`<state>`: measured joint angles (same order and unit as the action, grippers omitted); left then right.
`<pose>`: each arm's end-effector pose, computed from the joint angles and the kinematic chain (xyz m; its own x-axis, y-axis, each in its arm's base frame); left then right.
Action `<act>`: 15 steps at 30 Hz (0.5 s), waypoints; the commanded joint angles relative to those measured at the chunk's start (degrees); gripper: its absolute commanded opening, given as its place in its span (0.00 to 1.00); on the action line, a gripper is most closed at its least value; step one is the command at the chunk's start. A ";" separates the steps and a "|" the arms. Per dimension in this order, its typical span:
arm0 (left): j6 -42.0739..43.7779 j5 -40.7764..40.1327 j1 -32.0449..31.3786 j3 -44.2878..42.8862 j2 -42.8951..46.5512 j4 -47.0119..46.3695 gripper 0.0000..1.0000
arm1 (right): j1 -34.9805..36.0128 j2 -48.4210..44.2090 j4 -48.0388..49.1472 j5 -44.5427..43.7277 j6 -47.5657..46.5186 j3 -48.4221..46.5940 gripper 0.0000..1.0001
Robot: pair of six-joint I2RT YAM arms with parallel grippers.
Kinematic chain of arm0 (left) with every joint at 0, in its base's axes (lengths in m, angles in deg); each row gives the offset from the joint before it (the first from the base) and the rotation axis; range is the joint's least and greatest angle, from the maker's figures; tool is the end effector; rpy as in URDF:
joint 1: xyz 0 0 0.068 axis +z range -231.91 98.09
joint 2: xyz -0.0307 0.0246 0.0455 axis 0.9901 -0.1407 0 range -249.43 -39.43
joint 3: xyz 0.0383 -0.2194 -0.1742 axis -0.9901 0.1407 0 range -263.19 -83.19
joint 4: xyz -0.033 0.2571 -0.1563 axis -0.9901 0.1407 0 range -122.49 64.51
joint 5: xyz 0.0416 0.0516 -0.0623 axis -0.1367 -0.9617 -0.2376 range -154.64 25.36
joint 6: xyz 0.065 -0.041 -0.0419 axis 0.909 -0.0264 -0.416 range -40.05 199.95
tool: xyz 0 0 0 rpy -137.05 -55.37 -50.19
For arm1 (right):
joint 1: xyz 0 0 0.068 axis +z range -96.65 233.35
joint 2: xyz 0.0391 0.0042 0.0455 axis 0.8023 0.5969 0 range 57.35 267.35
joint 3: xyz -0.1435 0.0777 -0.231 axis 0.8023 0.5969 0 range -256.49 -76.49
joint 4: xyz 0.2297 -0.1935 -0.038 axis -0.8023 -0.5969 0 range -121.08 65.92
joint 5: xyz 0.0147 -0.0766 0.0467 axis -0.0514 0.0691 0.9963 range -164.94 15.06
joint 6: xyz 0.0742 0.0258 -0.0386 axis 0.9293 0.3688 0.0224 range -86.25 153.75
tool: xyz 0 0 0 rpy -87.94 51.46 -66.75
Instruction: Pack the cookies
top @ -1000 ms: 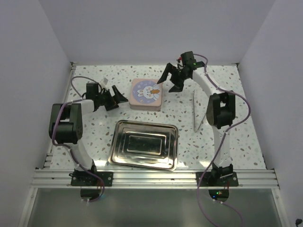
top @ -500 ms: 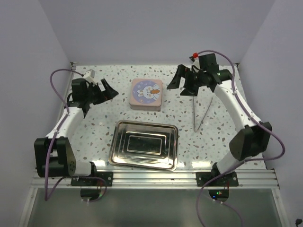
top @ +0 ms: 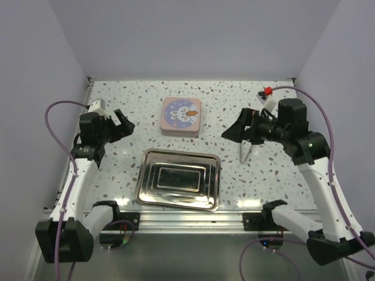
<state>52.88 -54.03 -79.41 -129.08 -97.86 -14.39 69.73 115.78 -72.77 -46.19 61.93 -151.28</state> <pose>0.3008 -0.0012 0.2664 -0.5060 -0.4697 -0.7234 -0.1289 0.8705 -0.4751 0.2355 0.1081 0.4101 -0.7532 0.2101 -0.6233 -0.3193 0.7117 0.6258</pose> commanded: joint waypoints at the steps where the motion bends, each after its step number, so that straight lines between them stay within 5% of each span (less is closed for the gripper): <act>1: -1.05 -9.87 0.22 2.90 9.35 0.53 1.00 | 0.05 -6.12 -0.44 1.57 -1.29 1.92 0.99; 7: 1.14 -22.71 0.13 16.16 24.22 -8.87 1.00 | 0.32 -11.32 -2.99 0.60 0.10 1.92 0.99; 15: 9.66 -26.17 0.22 30.67 27.32 -26.18 1.00 | 0.40 -14.40 -5.62 -2.11 -1.55 -1.24 0.99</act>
<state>57.64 -76.74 -79.41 -101.25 -70.58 -27.78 69.84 101.25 -76.38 -45.78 61.74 -149.92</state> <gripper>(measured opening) 0.997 0.986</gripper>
